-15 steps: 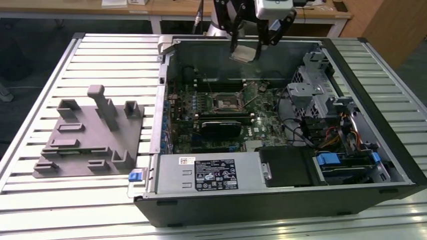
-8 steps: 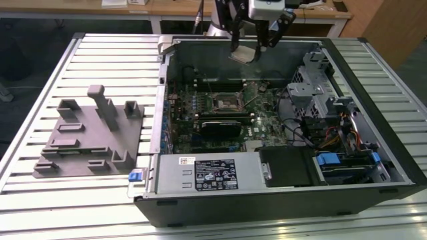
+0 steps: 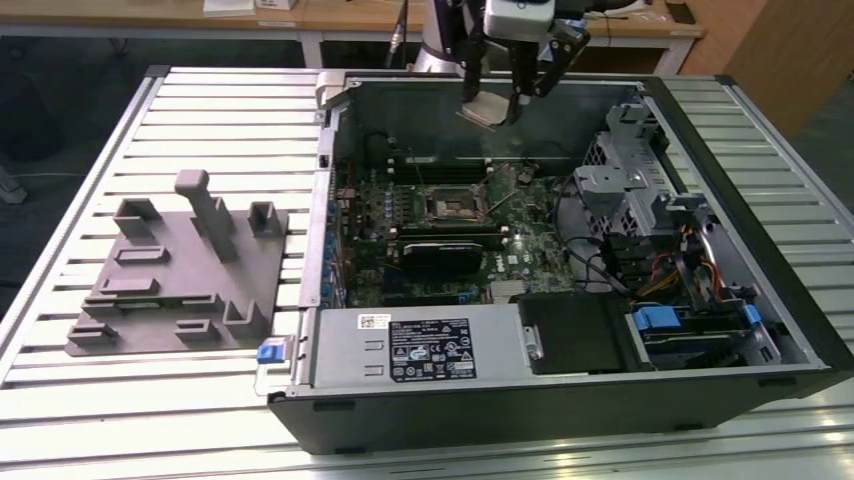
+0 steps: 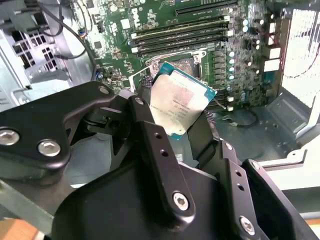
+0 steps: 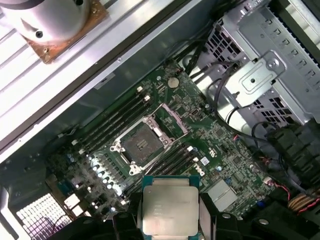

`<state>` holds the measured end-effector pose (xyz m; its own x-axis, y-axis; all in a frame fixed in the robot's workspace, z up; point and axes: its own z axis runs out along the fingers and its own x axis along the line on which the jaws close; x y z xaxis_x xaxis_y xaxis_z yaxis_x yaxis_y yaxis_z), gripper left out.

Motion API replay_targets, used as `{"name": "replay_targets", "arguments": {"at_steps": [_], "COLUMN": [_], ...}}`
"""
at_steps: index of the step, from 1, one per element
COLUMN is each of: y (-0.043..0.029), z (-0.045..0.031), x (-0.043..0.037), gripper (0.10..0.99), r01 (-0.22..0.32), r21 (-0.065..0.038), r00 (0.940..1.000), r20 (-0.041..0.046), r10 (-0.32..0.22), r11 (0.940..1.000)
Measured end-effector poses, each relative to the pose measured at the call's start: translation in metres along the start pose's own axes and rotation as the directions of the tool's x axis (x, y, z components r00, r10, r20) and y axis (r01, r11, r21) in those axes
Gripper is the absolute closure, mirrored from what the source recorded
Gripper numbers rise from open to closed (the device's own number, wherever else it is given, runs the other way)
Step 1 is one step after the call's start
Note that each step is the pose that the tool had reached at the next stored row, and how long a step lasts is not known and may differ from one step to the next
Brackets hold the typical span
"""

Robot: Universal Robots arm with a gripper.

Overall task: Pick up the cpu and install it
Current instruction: 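Place the cpu into insertion slot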

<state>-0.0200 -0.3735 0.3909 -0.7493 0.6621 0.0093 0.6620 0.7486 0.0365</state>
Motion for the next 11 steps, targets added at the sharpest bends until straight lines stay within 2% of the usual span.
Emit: {"name": "replay_targets", "arguments": {"at_steps": [5,11], "y": [0.0004,0.0008], "z": [0.0008,0.0019], "x": [0.0003,0.0008], "gripper": [0.545,0.545], "r01": [-0.062,-0.130], "r21": [-0.001,-0.002], "r00": [0.9981,0.9914], "r20": [0.0023,0.0047], "r10": [0.062,0.131], "r11": [0.9981,0.9914]}}
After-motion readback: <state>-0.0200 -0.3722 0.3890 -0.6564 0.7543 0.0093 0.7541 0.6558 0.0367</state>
